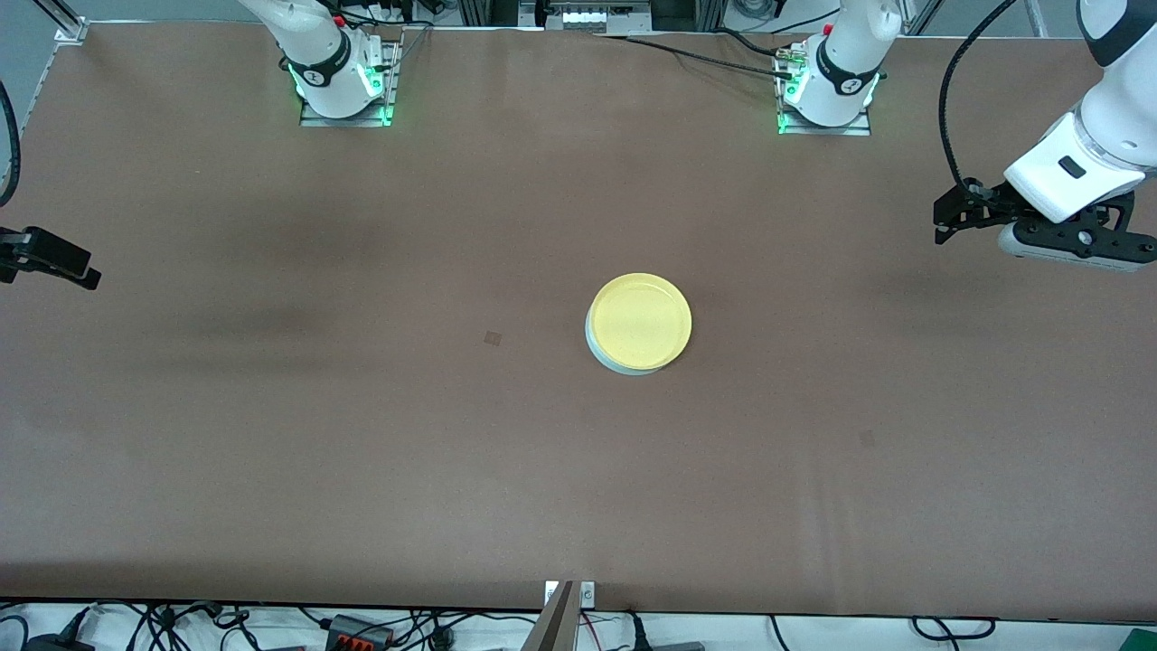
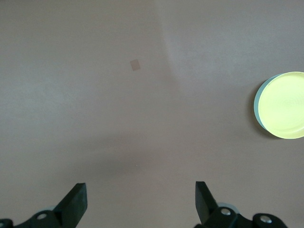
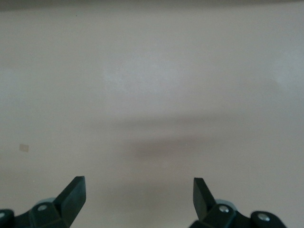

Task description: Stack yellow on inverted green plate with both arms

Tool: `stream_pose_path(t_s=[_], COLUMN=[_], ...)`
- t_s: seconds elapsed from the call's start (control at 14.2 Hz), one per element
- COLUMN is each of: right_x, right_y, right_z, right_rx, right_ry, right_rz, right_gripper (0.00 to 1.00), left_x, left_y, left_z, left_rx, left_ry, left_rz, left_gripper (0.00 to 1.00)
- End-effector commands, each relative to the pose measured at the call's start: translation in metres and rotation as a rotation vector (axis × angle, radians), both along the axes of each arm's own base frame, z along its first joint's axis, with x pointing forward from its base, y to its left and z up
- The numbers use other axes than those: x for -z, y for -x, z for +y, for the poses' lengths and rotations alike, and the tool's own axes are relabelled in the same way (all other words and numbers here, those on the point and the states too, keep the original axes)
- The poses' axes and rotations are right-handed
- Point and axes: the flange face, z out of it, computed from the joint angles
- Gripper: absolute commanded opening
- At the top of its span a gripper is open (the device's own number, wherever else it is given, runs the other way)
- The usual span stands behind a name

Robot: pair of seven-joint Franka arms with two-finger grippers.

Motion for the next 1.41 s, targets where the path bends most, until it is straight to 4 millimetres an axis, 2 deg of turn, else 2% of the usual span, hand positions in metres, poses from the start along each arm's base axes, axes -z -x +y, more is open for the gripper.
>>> stream_pose_path(t_s=[0.0, 0.07, 0.35, 0.84, 1.13, 1.34], right_x=[0.000, 0.005, 0.024, 0.023, 0.025, 0.024], right_y=[0.020, 0.025, 0.042, 0.040, 0.041, 0.046], right_z=[0.002, 0.006, 0.002, 0.004, 0.008, 0.009], right_rx=[-0.016, -0.024, -0.017, -0.047, -0.050, -0.049], right_ry=[0.009, 0.009, 0.002, 0.006, -0.003, -0.012], right_rz=[0.008, 0.002, 0.004, -0.004, 0.013, 0.036], right_gripper=[1.00, 1.00, 1.00, 1.00, 1.00, 1.00], left_x=[-0.007, -0.007, -0.008, -0.011, -0.017, -0.018], left_y=[0.004, 0.004, 0.005, 0.006, 0.010, 0.011], left_z=[0.001, 0.000, -0.001, -0.009, -0.035, -0.037], left_rx=[-0.006, -0.005, -0.003, 0.005, 0.007, -0.006], left_ry=[-0.019, -0.020, -0.018, -0.015, -0.019, -0.024], left_rz=[-0.001, -0.002, 0.000, 0.005, 0.010, 0.018], left_gripper=[1.00, 1.00, 1.00, 1.00, 1.00, 1.00])
